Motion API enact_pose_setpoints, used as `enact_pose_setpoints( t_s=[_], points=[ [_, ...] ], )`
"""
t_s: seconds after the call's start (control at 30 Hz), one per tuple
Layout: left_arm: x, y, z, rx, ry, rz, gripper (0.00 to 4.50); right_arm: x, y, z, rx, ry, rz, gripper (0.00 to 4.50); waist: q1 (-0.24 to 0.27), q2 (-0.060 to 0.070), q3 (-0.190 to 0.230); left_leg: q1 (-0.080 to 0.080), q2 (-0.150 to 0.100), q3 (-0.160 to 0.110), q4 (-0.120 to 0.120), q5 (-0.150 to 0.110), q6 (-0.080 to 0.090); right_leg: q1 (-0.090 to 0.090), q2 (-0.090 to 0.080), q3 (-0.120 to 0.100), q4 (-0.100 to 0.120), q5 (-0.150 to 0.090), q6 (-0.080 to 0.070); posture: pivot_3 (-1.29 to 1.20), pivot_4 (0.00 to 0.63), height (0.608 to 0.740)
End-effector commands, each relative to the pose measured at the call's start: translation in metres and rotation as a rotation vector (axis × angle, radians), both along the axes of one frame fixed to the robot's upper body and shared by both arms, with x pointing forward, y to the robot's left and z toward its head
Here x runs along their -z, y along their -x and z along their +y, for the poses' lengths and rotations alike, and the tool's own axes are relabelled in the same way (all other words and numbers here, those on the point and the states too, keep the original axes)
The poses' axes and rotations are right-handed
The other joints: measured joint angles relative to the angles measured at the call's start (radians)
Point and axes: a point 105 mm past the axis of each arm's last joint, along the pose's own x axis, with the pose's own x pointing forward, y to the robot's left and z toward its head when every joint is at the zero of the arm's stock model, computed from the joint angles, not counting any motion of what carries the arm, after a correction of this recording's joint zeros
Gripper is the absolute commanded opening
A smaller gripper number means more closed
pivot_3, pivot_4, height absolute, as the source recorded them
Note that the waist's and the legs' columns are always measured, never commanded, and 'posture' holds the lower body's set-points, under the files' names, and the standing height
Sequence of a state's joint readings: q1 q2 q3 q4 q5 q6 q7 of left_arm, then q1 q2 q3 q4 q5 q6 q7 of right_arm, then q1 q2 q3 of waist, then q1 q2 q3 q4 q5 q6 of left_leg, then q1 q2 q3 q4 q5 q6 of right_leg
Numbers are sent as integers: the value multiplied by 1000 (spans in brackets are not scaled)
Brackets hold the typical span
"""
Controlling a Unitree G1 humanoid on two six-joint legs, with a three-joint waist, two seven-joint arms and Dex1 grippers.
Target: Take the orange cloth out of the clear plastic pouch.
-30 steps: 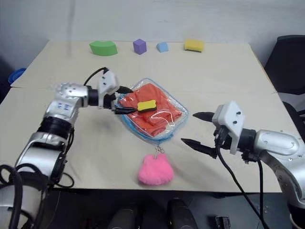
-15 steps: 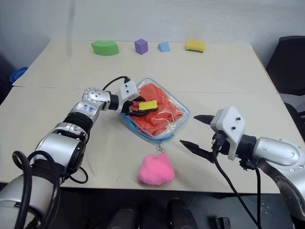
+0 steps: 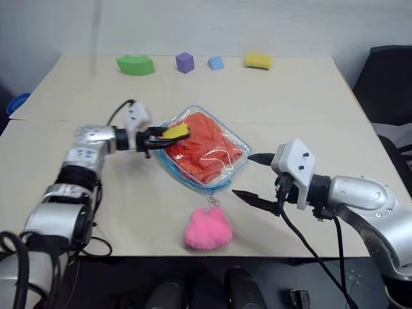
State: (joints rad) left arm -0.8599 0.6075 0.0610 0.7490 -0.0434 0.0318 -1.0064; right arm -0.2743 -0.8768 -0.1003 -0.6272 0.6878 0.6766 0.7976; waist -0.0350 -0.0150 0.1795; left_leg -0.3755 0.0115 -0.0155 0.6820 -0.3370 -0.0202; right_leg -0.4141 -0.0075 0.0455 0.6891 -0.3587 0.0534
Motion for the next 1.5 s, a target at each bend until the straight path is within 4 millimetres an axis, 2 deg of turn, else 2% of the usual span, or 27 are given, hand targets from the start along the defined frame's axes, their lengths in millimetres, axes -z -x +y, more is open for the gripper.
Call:
enact_pose_setpoints(
  t_s=[0.03,0.13,0.2,0.4,0.53,0.73,0.8,0.9,0.97,1.03,1.1,1.13,1.3,1.4,1.5],
  points=[
    [-10,19,66,-280,2,-56,1543,-3,-2,10,-73,-10,-22,4500,0,0,0,0,0,-1,0,0,0,0,0,0,0,0,0,0,150,740],
    [1,43,124,-554,-6,-48,1543,0,-5,15,-119,-14,-9,4500,6,-1,0,0,0,-2,0,0,0,0,0,-1,0,0,0,0,150,740],
    [11,59,151,-700,-18,-47,1543,2,-7,17,-145,-12,0,4500,11,-1,-1,0,0,-2,0,-3,4,0,-1,-1,-1,0,0,0,150,740],
    [38,95,190,-971,7,5,1543,5,-16,21,-198,5,9,4500,38,-3,-1,0,-2,-3,1,-4,5,2,-4,-2,-7,0,0,0,150,740],
    [46,106,190,-1014,37,38,2750,4,-22,22,-207,2,8,4500,33,-3,-2,0,-2,-3,1,-4,5,2,-4,-3,-7,0,0,0,150,740],
    [35,120,201,-1071,44,32,4470,4,-24,20,-207,4,9,4500,29,-3,-2,0,-2,-3,0,-4,4,2,-3,-3,-7,0,0,0,150,740],
    [19,124,203,-1053,73,15,4488,4,-24,18,-200,7,8,4500,28,-3,-2,0,-1,-3,0,-4,4,2,-3,-3,-7,0,0,0,150,740],
    [-23,121,184,-871,142,-62,4488,6,-22,15,-183,9,10,4500,29,-4,-2,0,-1,-3,0,-4,4,2,-3,-3,-7,0,0,0,150,740],
    [-43,116,156,-659,92,-87,4488,7,-21,13,-172,10,12,4500,32,-4,-2,0,-1,-3,0,-4,3,2,-3,-3,-8,0,0,0,150,740],
    [-51,109,127,-455,-8,-90,4488,8,-19,11,-160,13,12,4500,35,-4,-2,0,-2,-3,0,-4,3,3,-4,-3,-9,0,0,0,150,740],
    [-52,99,101,-286,-125,-92,4488,8,-18,8,-141,13,7,4500,38,-3,-1,1,-2,-4,-1,-4,3,4,-5,-4,-10,0,0,0,150,740],
    [-52,96,95,-238,-160,-93,4488,8,-18,8,-135,12,5,4500,36,-3,-1,1,-2,-4,-1,-4,3,4,-5,-4,-10,0,0,0,150,740],
    [-32,47,54,54,-541,-182,4488,5,-15,1,-66,-3,-14,4500,31,-2,-1,0,-2,-3,-1,-4,3,3,-3,-4,-9,0,0,0,150,740],
    [-26,20,29,168,-640,-242,4488,5,-10,-2,-28,-3,-22,4500,34,-3,-1,0,-2,-2,0,-4,3,2,-1,-4,-8,0,0,0,150,740],
    [-20,6,13,241,-700,-272,4488,5,-6,-5,13,-7,-28,4500,26,-3,-1,-1,-2,1,0,-4,3,1,-1,-2,-6,0,0,0,150,740]
  ],
)
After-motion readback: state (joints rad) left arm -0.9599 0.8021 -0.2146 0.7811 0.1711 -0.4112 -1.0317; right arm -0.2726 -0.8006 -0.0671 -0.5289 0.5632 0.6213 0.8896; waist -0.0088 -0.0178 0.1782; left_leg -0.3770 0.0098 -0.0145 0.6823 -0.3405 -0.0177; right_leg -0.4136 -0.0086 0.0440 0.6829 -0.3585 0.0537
